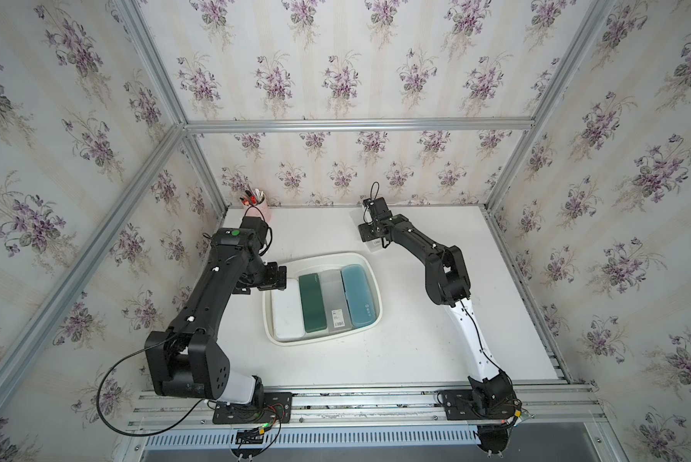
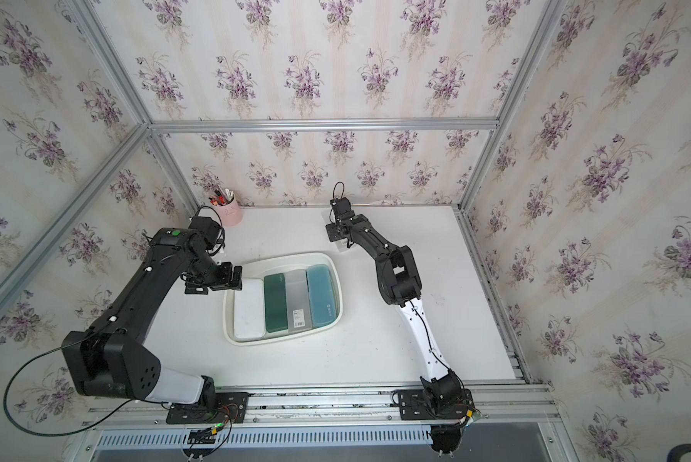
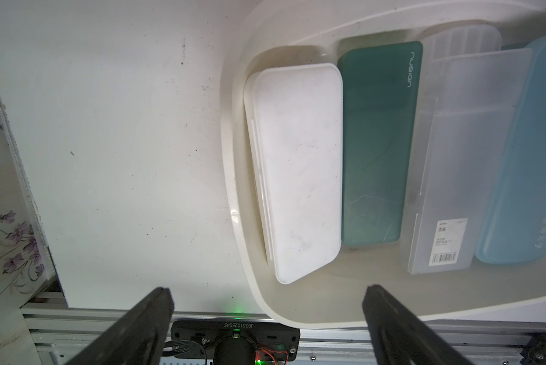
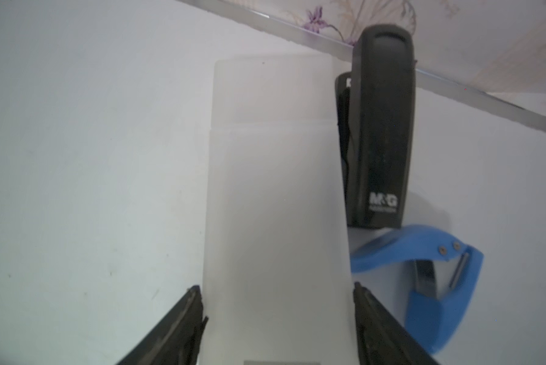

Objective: Put the pencil case into the storage box
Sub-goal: Pick up the pencil case from the center of the board.

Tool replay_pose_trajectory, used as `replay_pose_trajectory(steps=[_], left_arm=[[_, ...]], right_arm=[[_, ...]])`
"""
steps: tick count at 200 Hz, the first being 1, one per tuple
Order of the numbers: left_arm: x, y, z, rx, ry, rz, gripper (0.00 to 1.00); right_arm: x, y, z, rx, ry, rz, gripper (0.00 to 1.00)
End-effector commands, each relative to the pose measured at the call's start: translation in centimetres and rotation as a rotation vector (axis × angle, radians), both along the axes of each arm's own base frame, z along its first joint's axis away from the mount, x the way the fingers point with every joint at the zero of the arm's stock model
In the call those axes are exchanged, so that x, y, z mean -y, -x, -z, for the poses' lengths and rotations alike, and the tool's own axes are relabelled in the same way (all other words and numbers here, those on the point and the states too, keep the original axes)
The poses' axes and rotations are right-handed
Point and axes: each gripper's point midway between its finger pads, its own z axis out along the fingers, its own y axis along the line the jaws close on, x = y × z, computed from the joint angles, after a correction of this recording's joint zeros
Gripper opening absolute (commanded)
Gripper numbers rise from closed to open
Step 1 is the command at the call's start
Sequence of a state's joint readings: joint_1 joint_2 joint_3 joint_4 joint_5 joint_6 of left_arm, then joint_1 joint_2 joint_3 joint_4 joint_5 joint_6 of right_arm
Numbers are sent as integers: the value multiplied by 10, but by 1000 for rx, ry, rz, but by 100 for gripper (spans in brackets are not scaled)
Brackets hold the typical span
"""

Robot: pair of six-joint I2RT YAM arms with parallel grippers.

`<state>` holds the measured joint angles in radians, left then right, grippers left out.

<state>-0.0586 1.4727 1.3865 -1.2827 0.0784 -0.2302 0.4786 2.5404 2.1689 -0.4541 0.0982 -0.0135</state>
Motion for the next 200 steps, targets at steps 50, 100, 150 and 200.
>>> replay_pose_trajectory(steps=[50, 100, 150, 200], left_arm=[[8, -1, 5, 12, 48, 8, 99], [13, 2, 6, 26, 82, -3, 99], [13, 5, 2, 30, 79, 11, 99], [14, 3, -2, 39, 82, 13, 99]], right_arm=[[79, 122, 14, -233, 148, 45, 74], [107, 187, -11, -281, 71, 127, 74], [106, 207, -42, -258, -46, 176, 73], [50, 218, -106, -179, -152, 124, 72]])
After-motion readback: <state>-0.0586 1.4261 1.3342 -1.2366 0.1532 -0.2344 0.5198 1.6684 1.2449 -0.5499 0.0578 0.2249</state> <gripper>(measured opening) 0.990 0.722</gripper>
